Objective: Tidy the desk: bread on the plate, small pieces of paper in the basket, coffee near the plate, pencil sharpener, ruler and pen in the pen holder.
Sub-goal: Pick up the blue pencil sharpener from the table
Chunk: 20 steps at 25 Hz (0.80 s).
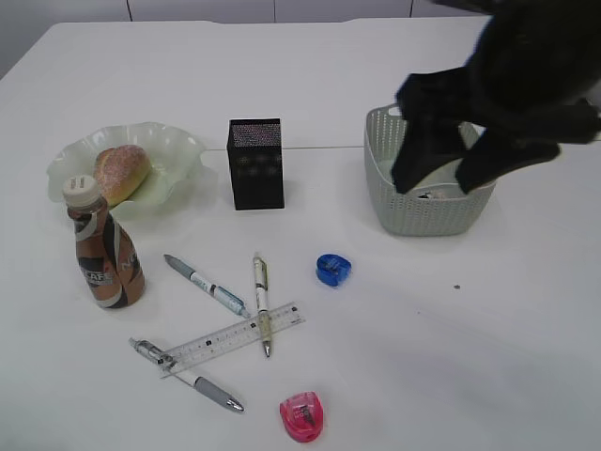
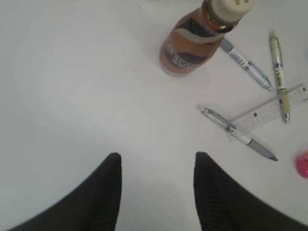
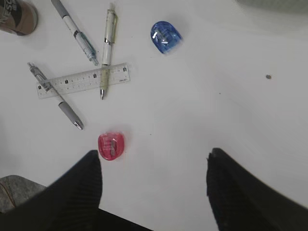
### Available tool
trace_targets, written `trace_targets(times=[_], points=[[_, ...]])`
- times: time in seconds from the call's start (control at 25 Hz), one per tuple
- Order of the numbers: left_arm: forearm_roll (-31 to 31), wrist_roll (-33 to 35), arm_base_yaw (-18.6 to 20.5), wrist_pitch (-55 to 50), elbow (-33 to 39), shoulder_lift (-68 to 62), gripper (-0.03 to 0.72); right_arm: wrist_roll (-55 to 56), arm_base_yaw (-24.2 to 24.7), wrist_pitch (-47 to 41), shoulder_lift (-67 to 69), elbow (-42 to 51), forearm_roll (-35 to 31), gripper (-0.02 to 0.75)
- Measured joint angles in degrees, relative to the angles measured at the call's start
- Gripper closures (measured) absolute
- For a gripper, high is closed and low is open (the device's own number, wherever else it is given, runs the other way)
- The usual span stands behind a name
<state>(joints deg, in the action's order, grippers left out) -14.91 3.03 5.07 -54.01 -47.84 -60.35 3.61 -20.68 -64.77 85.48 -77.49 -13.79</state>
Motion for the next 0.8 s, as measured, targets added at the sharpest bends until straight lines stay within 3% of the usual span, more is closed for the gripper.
trace_targets(times=[0.24,0.56,0.8], points=[[-5.93,0.0,0.0,2.39,0.0,0.0,0.328,6.06,-6.74,-0.29,14.92,-12.93,4.59,0.237],[-7.19,0.0,0.0,2.72,0.0,0.0,0.328,9.26,-7.37,-5.1,33.27,-30.34,9.68,0.237],[-7.31,0.0,0.0,2.72,0.0,0.0,0.328,9.13,-7.37,-5.15,41.54,-36.19,10.52,0.237]])
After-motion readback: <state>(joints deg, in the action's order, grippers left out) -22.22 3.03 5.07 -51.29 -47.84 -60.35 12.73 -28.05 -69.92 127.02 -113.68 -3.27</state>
